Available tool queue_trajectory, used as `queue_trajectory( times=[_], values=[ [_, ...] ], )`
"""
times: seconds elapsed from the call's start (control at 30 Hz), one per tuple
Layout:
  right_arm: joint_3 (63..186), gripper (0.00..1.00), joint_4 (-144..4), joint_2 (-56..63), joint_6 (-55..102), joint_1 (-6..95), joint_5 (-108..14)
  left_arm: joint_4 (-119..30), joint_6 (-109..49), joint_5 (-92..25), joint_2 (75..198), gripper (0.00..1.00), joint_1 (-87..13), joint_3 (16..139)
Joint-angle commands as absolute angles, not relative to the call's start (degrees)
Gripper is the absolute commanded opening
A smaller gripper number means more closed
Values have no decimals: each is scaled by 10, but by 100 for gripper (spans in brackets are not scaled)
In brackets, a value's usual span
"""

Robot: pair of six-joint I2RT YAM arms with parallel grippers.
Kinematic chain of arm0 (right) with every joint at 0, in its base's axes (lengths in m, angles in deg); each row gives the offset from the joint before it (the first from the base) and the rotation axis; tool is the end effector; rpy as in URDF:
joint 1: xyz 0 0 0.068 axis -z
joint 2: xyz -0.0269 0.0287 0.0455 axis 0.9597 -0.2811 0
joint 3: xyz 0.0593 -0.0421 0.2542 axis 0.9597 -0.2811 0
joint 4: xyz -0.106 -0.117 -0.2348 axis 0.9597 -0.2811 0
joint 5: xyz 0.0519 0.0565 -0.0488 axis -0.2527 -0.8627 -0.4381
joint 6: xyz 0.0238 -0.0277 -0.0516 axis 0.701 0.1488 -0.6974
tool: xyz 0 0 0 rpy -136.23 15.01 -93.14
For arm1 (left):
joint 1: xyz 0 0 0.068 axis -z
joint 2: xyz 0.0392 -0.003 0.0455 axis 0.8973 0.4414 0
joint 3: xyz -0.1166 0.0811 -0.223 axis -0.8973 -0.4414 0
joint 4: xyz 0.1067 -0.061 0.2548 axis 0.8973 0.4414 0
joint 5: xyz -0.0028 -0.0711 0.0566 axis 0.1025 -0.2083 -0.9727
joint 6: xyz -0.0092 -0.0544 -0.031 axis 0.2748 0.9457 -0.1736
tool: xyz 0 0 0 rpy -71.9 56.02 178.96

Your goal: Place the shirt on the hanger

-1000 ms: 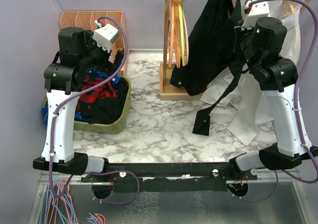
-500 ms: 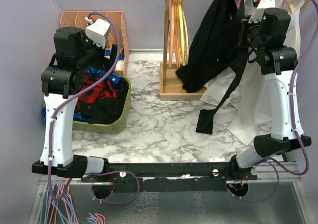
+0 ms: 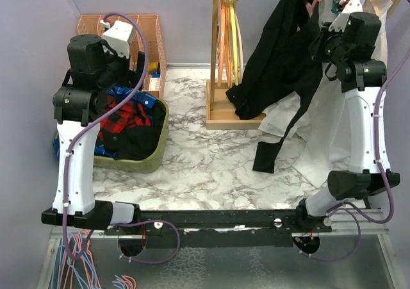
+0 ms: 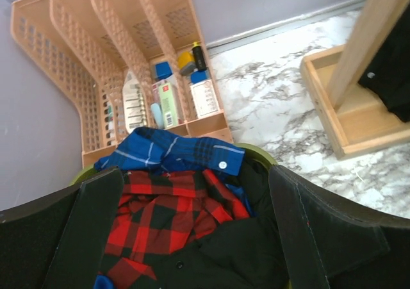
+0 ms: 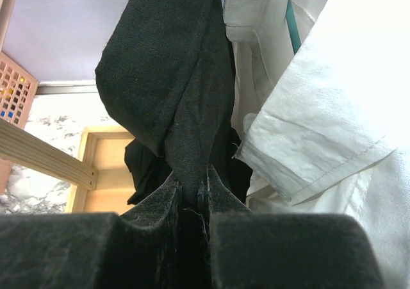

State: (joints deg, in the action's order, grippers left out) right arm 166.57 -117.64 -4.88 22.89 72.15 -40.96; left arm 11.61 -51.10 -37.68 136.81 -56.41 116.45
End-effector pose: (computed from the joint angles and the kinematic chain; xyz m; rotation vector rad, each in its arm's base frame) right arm 0.3416 0.0107 0.5052 0.0599 1.9201 0.1238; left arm 0.2556 -0.0366 0.5256 0.3235 1.8660 -0.0406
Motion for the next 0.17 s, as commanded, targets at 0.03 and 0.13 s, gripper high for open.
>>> queue_trajectory(
  times=[0.03,0.13],
  values=[
    [1649,4,-1152,-24,251,728,-441,71,-455,-461,1341,99,-594,1142],
    [1641,70,-1128,3,275,730,-436,49,-434,-512,1324,99,-613,1108]
  ],
)
